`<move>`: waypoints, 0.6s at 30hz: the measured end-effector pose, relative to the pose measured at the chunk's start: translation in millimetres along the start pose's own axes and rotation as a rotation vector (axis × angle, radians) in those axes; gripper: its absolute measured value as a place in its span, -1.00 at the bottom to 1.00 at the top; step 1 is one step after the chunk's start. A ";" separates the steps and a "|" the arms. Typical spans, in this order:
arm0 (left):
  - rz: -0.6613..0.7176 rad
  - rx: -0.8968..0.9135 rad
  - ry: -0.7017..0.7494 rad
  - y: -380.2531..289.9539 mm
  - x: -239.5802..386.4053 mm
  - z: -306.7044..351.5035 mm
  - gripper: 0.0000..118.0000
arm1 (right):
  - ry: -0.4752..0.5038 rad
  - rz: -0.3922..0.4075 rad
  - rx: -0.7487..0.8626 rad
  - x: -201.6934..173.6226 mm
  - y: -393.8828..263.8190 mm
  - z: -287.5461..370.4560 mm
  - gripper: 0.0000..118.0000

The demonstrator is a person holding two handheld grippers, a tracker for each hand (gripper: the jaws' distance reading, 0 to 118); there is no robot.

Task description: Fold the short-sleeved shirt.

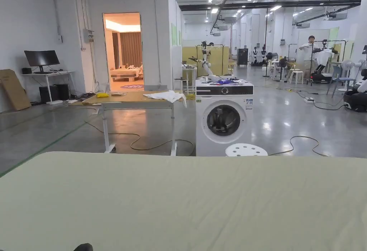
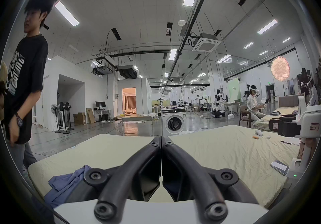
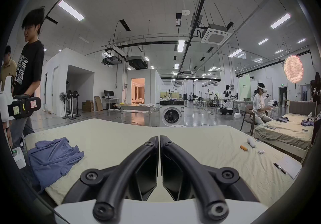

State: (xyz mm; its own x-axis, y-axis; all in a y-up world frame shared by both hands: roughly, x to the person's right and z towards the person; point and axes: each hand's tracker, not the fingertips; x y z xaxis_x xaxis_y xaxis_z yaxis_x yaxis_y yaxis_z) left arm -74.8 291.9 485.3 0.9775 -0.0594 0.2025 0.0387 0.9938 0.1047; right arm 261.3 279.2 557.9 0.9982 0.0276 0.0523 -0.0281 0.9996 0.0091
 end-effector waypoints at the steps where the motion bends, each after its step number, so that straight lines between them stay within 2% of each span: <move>1: 0.002 -0.002 0.000 -0.5 -0.3 0.0 -1.00 | 0.000 0.001 -0.002 0.2 -0.4 -0.2 -0.99; 18: 0.011 -0.017 0.006 0.0 -4.2 -1.7 -1.00 | -0.012 0.045 -0.005 -1.6 0.2 0.1 -0.99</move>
State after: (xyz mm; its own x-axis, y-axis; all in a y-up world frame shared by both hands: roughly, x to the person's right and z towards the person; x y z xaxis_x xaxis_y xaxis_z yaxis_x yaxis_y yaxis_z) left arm -78.6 292.3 482.8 0.9791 -0.0482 0.1976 0.0316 0.9958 0.0864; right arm 259.8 279.4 558.0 0.9953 0.0725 0.0648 -0.0727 0.9973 0.0019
